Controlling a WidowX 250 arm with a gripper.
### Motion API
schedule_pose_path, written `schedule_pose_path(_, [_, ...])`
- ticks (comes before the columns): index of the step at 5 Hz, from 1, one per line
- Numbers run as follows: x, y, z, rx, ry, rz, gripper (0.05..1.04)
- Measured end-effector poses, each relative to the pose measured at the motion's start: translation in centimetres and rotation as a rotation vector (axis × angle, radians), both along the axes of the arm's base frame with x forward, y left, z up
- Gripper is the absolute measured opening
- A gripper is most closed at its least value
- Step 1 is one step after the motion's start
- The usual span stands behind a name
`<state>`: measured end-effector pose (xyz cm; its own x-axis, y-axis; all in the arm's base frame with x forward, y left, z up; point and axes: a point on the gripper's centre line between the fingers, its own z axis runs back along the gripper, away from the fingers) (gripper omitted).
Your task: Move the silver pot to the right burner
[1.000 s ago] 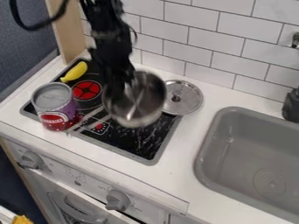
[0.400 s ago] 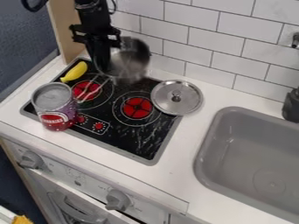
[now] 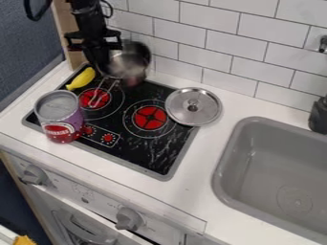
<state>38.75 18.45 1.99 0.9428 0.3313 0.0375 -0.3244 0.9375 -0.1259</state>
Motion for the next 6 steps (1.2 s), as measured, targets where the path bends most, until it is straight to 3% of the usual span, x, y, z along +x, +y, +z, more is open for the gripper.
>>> schedule_pose_path(1, [-0.7, 1.2, -1.1, -0.013, 0.025, 0.104, 0.073])
schedule_pose_path(3, [-1.5, 1.0, -2.6, -0.010, 0.052, 0.172, 0.100])
schedule_pose_path(4, [-1.9, 0.8, -3.0, -0.003, 0.070, 0.156, 0.274])
schedule_pose_path(6, [-1.8, -0.3, -3.1, 0.011, 0.079, 0.089, 0.858])
